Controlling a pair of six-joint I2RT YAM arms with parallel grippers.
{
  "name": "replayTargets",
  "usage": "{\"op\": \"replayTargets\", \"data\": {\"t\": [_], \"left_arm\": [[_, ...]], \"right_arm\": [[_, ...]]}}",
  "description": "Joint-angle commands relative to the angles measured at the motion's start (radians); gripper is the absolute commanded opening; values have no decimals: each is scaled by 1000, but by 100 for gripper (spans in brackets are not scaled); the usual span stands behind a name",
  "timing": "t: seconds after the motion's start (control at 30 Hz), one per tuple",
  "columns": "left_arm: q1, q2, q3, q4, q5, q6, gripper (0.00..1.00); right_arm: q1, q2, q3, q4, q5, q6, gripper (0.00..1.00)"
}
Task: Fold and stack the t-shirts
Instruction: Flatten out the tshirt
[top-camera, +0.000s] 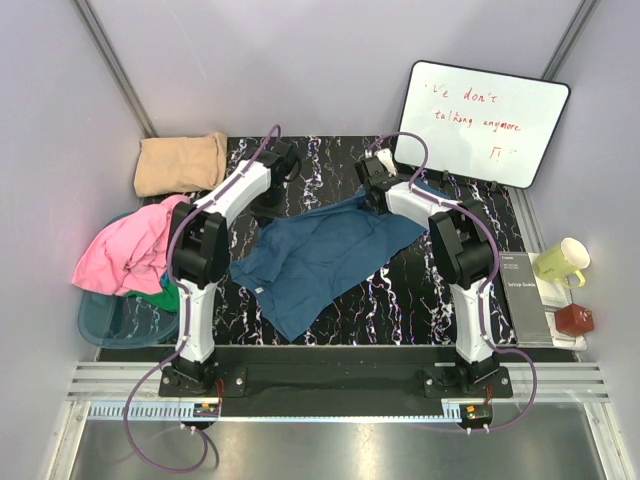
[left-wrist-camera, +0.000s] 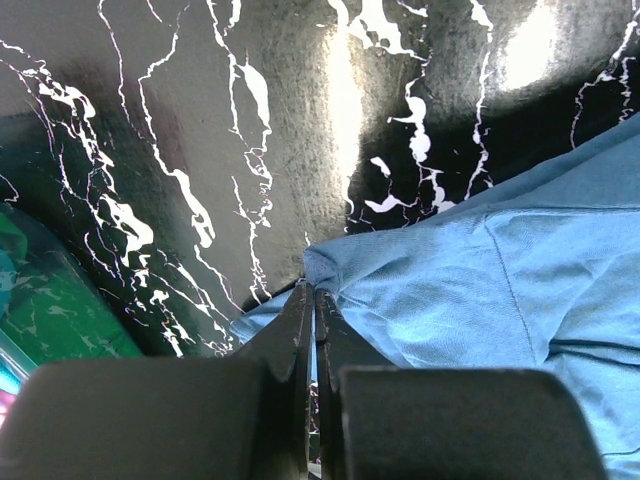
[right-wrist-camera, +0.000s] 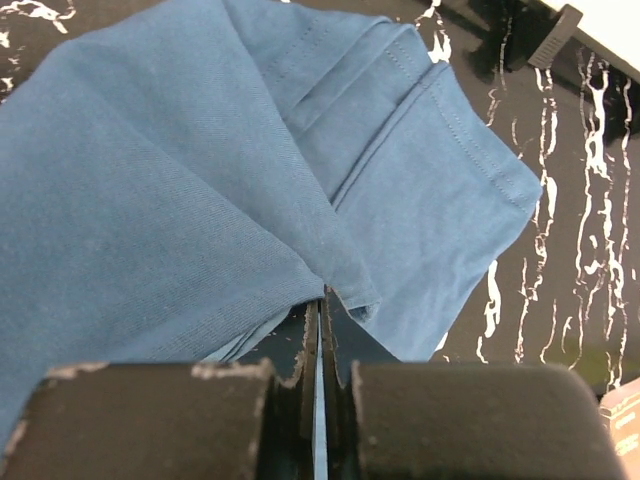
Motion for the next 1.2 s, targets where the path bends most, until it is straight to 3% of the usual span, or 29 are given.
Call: {"op": "replayTargets", "data": {"t": [0.0,0.3,0.67,0.93,1.07,1.17], "left_arm": [[35,-34,5,-6,-16,9,0],[118,-120,30,-13,-62,-11,0],[127,-174,51,-7,-82,-17,0],[126,-168,12,-52,-1,-25,0],[126,-152,11,-70,19,-27,0],[126,-142,30,-82,25,-25,0]], "right_arm": [[1,-58,27,10,-28,1,0],[-7,-127,66,10,-57,-29,0],[-7,-254,175,-42,-136,-52,0],[-7,-414,-9,-123,-306,-44,2],[-7,-376,-146,-175,-329,2,0],[-8,-290,-140,-276,-357,62,0]]}}
